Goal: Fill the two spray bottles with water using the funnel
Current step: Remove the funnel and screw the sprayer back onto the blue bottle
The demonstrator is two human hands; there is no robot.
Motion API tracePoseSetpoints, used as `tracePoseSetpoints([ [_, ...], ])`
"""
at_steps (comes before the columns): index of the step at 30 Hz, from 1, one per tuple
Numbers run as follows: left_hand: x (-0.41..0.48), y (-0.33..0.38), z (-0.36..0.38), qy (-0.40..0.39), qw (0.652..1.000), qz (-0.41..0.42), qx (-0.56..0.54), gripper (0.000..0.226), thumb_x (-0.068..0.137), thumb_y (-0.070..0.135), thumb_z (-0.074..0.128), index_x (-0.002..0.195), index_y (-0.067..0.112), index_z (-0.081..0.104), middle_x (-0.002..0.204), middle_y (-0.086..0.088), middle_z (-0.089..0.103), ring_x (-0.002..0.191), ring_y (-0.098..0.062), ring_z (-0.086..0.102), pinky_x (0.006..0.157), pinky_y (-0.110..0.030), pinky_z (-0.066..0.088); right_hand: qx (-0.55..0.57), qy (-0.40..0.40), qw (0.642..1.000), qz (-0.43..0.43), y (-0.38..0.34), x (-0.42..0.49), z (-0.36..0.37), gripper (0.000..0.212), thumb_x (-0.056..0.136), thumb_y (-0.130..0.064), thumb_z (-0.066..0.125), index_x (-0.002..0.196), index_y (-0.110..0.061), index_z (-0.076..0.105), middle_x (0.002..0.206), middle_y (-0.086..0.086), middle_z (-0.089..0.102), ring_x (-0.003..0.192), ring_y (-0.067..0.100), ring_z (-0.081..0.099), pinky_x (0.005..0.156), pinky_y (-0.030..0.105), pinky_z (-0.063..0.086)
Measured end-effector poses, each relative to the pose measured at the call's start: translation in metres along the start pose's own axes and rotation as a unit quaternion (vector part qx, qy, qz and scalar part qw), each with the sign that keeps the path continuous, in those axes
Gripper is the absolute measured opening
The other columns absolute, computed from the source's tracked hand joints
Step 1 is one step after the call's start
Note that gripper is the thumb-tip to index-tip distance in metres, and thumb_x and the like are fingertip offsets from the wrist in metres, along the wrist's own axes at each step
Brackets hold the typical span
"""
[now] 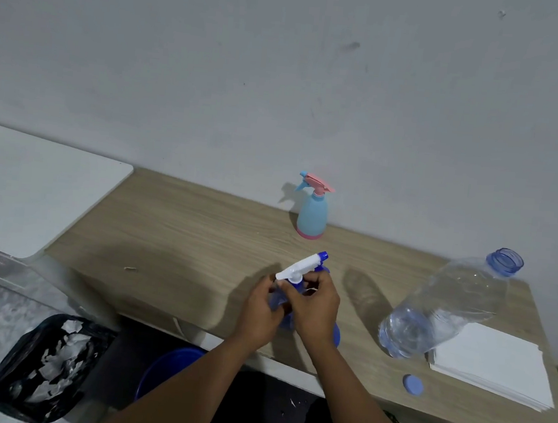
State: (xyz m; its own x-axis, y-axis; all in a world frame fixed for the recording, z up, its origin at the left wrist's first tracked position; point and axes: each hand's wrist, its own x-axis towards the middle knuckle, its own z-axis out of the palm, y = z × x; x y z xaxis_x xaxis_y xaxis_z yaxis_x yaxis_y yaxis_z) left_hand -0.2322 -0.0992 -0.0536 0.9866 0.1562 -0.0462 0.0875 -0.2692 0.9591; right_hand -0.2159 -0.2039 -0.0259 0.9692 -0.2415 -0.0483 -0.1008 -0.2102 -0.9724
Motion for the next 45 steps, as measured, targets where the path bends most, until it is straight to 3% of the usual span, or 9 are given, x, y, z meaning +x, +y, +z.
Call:
tracePoseSetpoints([
  [6, 0.001, -0.001, 0.000, 0.002, 1.000, 0.006, -0.002, 0.045, 0.080, -0.004, 0.069, 0.108, 0.030, 0.060, 0.099, 0.008, 0.068, 0.088, 0.008, 0.063, 0.075, -0.006, 0.045, -0.044, -0.045, 0.993, -0.095, 0.008, -0.001, -0.006, 0.022, 0.080, -0.013, 0.077, 0.090, -0.031, 0.068, 0.089, -0.010, 0.066, 0.085, 0.003, 0.061, 0.071, 0.015, 0.045],
  [13, 0.002, -0.004, 0.000, 0.002, 1.000, -0.007, 0.017, 0.051, 0.081, -0.009, 0.063, 0.102, 0.037, 0.057, 0.099, 0.010, 0.067, 0.090, 0.008, 0.063, 0.077, -0.011, 0.049, 0.019, 0.022, 1.000, 0.012, 0.003, 0.001, 0.008, 0.030, 0.068, -0.016, 0.087, 0.081, -0.018, 0.060, 0.076, -0.005, 0.066, 0.067, 0.005, 0.060, 0.064, 0.022, 0.048],
  [16, 0.003, -0.008, -0.001, -0.001, 1.000, -0.013, 0.012, 0.042, 0.077, -0.001, 0.070, 0.107, 0.028, 0.061, 0.101, 0.007, 0.069, 0.093, -0.001, 0.066, 0.079, -0.019, 0.052, 0.007, -0.007, 1.000, -0.017, 0.006, 0.000, -0.001, 0.037, 0.066, -0.021, 0.090, 0.090, -0.020, 0.062, 0.083, -0.005, 0.067, 0.074, 0.004, 0.062, 0.063, 0.016, 0.048],
  [20, 0.001, -0.004, 0.000, 0.004, 1.000, -0.007, -0.001, 0.044, 0.080, -0.003, 0.068, 0.106, 0.031, 0.062, 0.097, 0.010, 0.069, 0.088, 0.005, 0.065, 0.077, -0.015, 0.051, -0.039, -0.045, 0.993, -0.101, 0.014, 0.000, -0.006, 0.016, 0.080, -0.013, 0.077, 0.094, -0.020, 0.070, 0.089, -0.004, 0.067, 0.082, 0.008, 0.062, 0.072, 0.021, 0.049],
  [26, 0.003, -0.006, -0.002, 0.002, 1.000, -0.008, 0.004, 0.052, 0.080, -0.008, 0.067, 0.102, 0.039, 0.059, 0.096, 0.011, 0.068, 0.086, 0.007, 0.064, 0.076, -0.010, 0.048, -0.001, -0.021, 0.999, -0.032, 0.015, 0.005, 0.001, 0.019, 0.075, -0.017, 0.083, 0.087, -0.017, 0.069, 0.082, 0.003, 0.068, 0.074, 0.019, 0.063, 0.067, 0.029, 0.050],
  [35, 0.005, -0.018, 0.004, 0.003, 1.000, 0.005, 0.004, 0.048, 0.077, 0.012, 0.063, 0.114, 0.041, 0.058, 0.105, 0.010, 0.065, 0.100, -0.014, 0.066, 0.086, -0.049, 0.055, -0.031, -0.013, 0.996, -0.080, 0.012, 0.003, 0.004, 0.010, 0.078, -0.016, 0.080, 0.081, -0.017, 0.071, 0.082, -0.005, 0.066, 0.075, 0.011, 0.061, 0.067, 0.022, 0.045],
  [39, 0.002, -0.027, 0.000, -0.018, 1.000, 0.008, 0.021, 0.051, 0.071, 0.021, 0.065, 0.117, 0.041, 0.055, 0.115, 0.010, 0.063, 0.109, -0.013, 0.062, 0.091, -0.044, 0.054, 0.021, 0.005, 0.999, -0.038, 0.013, -0.002, 0.001, 0.029, 0.073, -0.016, 0.085, 0.091, -0.027, 0.066, 0.087, -0.009, 0.070, 0.078, 0.008, 0.065, 0.073, 0.024, 0.052],
  [41, -0.003, -0.037, -0.012, -0.041, 0.998, 0.007, 0.048, 0.069, 0.072, 0.020, 0.074, 0.131, 0.042, 0.048, 0.129, 0.007, 0.058, 0.119, -0.012, 0.056, 0.097, -0.034, 0.051, 0.036, 0.025, 0.998, -0.045, 0.012, -0.006, 0.000, 0.043, 0.072, -0.011, 0.085, 0.096, -0.029, 0.056, 0.093, -0.009, 0.068, 0.082, 0.006, 0.064, 0.075, 0.022, 0.051],
  [45, 0.003, -0.069, -0.048, -0.029, 0.966, -0.001, 0.255, 0.085, 0.080, 0.039, 0.077, 0.150, 0.019, 0.033, 0.154, -0.002, 0.038, 0.140, -0.020, 0.034, 0.114, -0.035, 0.030, 0.007, 0.000, 0.999, -0.051, 0.008, -0.011, 0.008, 0.077, 0.074, -0.013, 0.083, 0.134, -0.032, 0.040, 0.109, -0.005, 0.061, 0.099, 0.004, 0.061, 0.082, 0.013, 0.048],
])
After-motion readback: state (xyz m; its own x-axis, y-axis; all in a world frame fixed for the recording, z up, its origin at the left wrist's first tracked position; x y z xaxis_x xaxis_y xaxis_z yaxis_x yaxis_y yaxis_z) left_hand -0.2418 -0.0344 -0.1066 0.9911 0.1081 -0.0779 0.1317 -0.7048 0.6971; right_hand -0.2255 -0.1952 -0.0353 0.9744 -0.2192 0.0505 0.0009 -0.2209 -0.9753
